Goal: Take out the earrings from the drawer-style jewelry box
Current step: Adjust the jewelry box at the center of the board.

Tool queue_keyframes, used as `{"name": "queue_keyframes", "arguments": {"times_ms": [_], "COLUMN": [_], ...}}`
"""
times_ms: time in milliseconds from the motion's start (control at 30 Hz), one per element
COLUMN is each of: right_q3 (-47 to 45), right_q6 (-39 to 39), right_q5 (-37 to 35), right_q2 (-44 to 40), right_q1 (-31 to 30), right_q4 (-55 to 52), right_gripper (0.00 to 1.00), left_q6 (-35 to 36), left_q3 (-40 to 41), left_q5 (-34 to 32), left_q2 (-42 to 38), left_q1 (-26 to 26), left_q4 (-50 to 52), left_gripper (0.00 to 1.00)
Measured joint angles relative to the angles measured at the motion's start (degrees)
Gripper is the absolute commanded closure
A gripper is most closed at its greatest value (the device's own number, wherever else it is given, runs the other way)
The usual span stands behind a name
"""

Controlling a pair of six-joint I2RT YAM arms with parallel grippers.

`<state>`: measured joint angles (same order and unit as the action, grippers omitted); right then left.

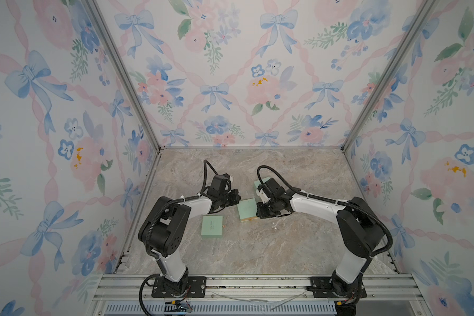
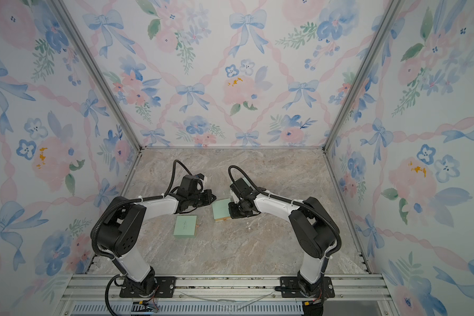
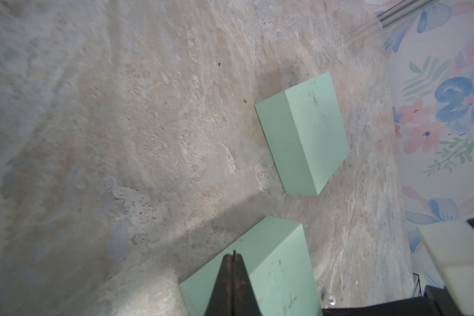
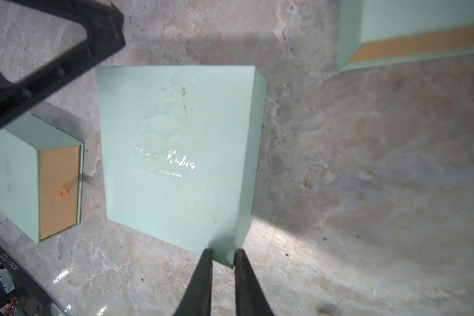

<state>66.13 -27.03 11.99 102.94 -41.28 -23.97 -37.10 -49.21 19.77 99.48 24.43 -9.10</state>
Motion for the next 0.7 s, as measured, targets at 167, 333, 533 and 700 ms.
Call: {"name": "queue_keyframes", "arguments": {"times_ms": [167,333,533,700], "right_q3": [0.98,3.15,4.92,5.03], "right_q6": [0.00,0.02,0.24,0.42], "right_q5": [-0.04,0.09,0.66,1.49], "right_q2": [0.79,2.34,3.96,4.33], "right_q1": [-0.04,0.00,0.90,2.16], "right_q4": [-0.09,-0.83,-0.17,0.90], "right_gripper": [0.82,0.82,0.82,0.82], "left_q6": [-0.04,-0.55,-1.55,-2.60], "left_q3": [1.75,4.07,8.35,11.58], "left_q5": [-0.04,-0.68,-0.66,-0.85], "left_q2": [-0.81,-2.60,-6.34,-9.51], "left_q1": [0.15,0.15,1.11,1.66], "left_q4": [-1.79,-3.52,-3.91,-3.87], "left_gripper": [1.00,1.00,1.00,1.00]}}
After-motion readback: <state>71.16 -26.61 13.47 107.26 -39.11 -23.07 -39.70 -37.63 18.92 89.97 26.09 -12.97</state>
